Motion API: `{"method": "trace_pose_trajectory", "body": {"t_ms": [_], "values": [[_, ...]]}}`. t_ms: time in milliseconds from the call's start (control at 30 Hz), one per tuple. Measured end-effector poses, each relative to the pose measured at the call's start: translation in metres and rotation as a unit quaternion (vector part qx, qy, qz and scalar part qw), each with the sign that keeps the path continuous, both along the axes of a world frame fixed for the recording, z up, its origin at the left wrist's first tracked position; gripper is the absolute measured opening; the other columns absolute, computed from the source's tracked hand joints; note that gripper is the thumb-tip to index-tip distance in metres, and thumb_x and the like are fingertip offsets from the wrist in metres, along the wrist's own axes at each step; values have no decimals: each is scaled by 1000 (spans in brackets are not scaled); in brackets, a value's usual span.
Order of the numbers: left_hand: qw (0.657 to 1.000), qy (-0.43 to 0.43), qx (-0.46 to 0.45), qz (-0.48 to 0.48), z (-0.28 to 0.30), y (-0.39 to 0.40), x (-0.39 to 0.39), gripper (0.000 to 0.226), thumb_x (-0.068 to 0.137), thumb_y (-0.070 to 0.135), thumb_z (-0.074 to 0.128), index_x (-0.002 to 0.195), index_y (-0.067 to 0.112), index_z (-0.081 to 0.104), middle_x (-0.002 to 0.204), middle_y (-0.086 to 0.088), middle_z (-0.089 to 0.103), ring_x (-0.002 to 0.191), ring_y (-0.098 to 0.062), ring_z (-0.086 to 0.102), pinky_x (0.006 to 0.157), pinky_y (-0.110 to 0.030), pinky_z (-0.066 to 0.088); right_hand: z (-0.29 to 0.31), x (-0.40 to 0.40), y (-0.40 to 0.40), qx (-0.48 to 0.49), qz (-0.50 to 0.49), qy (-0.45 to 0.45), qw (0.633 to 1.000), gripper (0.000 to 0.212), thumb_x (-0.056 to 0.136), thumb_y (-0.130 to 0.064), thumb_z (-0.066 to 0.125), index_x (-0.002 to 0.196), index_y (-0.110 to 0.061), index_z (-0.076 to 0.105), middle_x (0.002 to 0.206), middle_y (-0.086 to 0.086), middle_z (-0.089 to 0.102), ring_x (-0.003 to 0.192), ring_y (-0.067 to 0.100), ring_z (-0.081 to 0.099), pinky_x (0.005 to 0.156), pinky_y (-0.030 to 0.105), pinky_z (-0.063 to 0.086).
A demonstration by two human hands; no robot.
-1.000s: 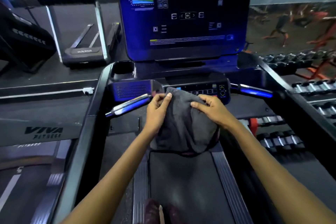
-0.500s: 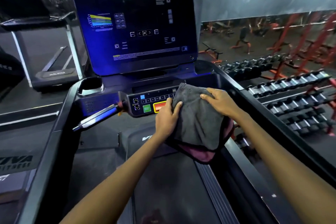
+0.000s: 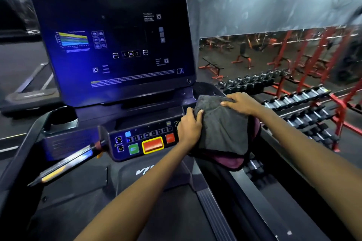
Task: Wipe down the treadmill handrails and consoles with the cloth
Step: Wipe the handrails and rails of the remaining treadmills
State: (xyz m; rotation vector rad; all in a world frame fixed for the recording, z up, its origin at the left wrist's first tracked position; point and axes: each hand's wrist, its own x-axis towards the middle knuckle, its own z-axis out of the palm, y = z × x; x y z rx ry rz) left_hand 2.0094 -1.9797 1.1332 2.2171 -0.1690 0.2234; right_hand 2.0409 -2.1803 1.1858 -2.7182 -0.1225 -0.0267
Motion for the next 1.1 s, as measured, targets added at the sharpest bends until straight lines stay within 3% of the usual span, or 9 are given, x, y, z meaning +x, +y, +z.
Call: {"method": "trace_pose_trajectory", "body": {"t_ms": [200, 400, 500, 600, 633, 700, 767, 967, 1100], "values": [[999, 44, -21, -8, 1, -35, 67, 37, 99, 40, 41, 109, 5, 49, 109, -18, 62, 102, -37, 57, 80, -40, 42, 3, 72, -30, -49, 1, 36, 998, 32, 92, -40, 53, 98, -12, 65, 94, 3, 63, 96, 24, 59, 79, 32, 43], [994, 91, -66, -19, -9, -56, 119, 35, 98, 35, 44, 103, 1, 50, 104, -18, 61, 97, -34, 57, 78, -39, 44, -1, 125, -46, -104, 7, 48, 993, 36, 92, -41, 54, 113, -12, 64, 115, 8, 64, 109, 27, 56, 88, 36, 44], [990, 111, -82, -8, -17, -65, 134, 30, 99, 32, 45, 97, 3, 48, 100, -15, 59, 88, -28, 54, 71, -33, 39, -10, 144, -51, -128, 18, 54, 990, 32, 92, -40, 54, 106, -14, 65, 110, 9, 65, 107, 29, 56, 81, 33, 41], [988, 131, -86, 16, -23, -75, 147, 27, 98, 33, 45, 89, 7, 43, 94, -10, 55, 84, -25, 50, 71, -31, 36, -18, 166, -57, -149, 36, 56, 987, 19, 92, -42, 53, 81, -28, 60, 108, 9, 64, 106, 29, 56, 80, 34, 40], [986, 138, -91, 25, -25, -78, 151, 27, 98, 32, 45, 89, 7, 43, 92, -9, 54, 86, -26, 52, 71, -31, 37, -20, 173, -59, -152, 40, 59, 986, 18, 91, -43, 53, 82, -30, 60, 109, 8, 64, 106, 28, 56, 81, 34, 42], [982, 148, -106, 41, -29, -84, 160, 27, 98, 32, 45, 92, 6, 46, 93, -9, 56, 92, -28, 55, 72, -32, 39, -26, 189, -63, -161, 47, 62, 984, 31, 91, -46, 53, 108, -23, 65, 115, 5, 64, 109, 26, 56, 86, 36, 44], [979, 151, -118, 68, -32, -91, 169, 27, 99, 31, 44, 95, 5, 48, 101, -13, 59, 95, -29, 56, 73, -32, 40, -28, 207, -64, -183, 64, 65, 979, 41, 91, -46, 51, 120, -19, 60, 119, 4, 62, 112, 25, 55, 88, 36, 43], [949, 196, -185, 165, -38, -110, 198, 28, 99, 28, 44, 103, 2, 53, 110, -15, 59, 101, -30, 55, 76, -30, 37, -30, 261, -54, -275, 149, 71, 947, 43, 93, -45, 50, 128, -20, 56, 129, 7, 57, 121, 26, 50, 94, 37, 41], [926, 240, -217, 194, -43, -111, 214, 20, 97, 25, 51, 97, 5, 54, 91, -4, 54, 86, -19, 49, 72, -25, 34, -35, 294, -42, -340, 162, -2, 926, 34, 91, -34, 52, 118, -15, 61, 119, 13, 61, 111, 31, 57, 86, 37, 46]]}}
